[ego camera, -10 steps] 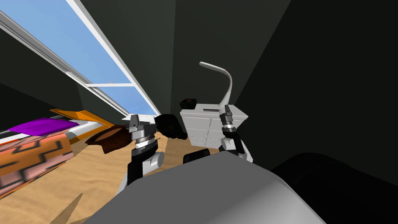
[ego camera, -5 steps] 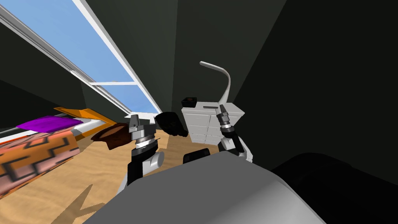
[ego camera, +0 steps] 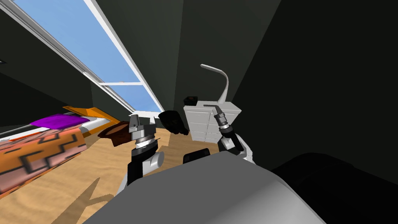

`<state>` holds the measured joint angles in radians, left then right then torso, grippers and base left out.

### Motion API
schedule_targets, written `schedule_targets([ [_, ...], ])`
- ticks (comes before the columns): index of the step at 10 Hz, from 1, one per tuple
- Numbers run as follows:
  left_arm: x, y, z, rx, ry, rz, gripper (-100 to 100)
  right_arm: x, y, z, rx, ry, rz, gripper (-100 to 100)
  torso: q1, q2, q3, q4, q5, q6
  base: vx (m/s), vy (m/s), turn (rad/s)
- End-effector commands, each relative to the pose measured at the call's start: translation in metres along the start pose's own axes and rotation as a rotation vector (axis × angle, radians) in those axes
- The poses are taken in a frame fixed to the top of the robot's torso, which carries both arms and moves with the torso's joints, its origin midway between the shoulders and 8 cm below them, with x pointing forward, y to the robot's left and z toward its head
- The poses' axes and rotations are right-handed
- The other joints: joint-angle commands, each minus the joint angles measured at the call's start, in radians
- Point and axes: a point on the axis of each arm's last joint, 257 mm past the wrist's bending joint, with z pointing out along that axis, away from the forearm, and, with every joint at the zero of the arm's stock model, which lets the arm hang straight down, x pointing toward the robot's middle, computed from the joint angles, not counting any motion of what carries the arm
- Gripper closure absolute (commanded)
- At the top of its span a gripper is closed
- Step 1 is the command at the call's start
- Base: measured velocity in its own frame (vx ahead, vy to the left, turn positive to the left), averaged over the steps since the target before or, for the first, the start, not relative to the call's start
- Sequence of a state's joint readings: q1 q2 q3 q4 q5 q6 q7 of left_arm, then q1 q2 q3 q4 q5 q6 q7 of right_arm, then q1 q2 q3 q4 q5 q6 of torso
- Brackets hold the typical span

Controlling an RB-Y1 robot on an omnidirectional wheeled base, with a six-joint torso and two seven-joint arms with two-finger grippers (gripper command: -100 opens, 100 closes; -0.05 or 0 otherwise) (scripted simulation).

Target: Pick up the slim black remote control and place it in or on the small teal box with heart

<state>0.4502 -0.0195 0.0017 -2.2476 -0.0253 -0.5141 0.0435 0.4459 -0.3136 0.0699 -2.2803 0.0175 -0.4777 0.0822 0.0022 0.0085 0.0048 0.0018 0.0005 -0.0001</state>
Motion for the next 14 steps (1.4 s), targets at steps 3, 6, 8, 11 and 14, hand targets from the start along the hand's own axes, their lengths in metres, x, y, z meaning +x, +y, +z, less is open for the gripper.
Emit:
schedule_targets([
  [3,0.0,0.0,0.0,0.0,0.0,0.0,0,0.024,0.005,-0.002,-0.038,0.113,-0.028,-100,-0.002,-0.001,-0.001,0.0,0.0,0.0,-0.095,0.013,0.021],
  [6,0.0,0.0,0.0,0.0,0.0,0.0,0,0.049,0.008,-0.006,-0.084,0.23,-0.049,-100,-0.001,-0.004,-0.002,-0.001,0.0,0.0,-0.077,0.03,0.042],
  [8,0.0,0.0,0.0,0.0,0.0,0.0,0,0.062,0.008,-0.011,-0.107,0.303,-0.064,-100,0.0,-0.004,-0.002,-0.001,0.0,0.0,-0.075,0.04,0.044],
  [11,0.0,0.0,0.0,0.0,0.0,0.0,0,0.077,0.006,-0.02,-0.129,0.405,-0.091,-100,0.0,-0.003,-0.002,-0.001,0.0,0.0,-0.082,0.035,0.049],
  [14,0.0,0.0,0.0,0.0,0.0,0.0,0,0.088,0.003,-0.03,-0.149,0.503,-0.116,-100,0.0,-0.005,-0.003,-0.001,0.0,0.0,-0.048,0.032,0.039],
])
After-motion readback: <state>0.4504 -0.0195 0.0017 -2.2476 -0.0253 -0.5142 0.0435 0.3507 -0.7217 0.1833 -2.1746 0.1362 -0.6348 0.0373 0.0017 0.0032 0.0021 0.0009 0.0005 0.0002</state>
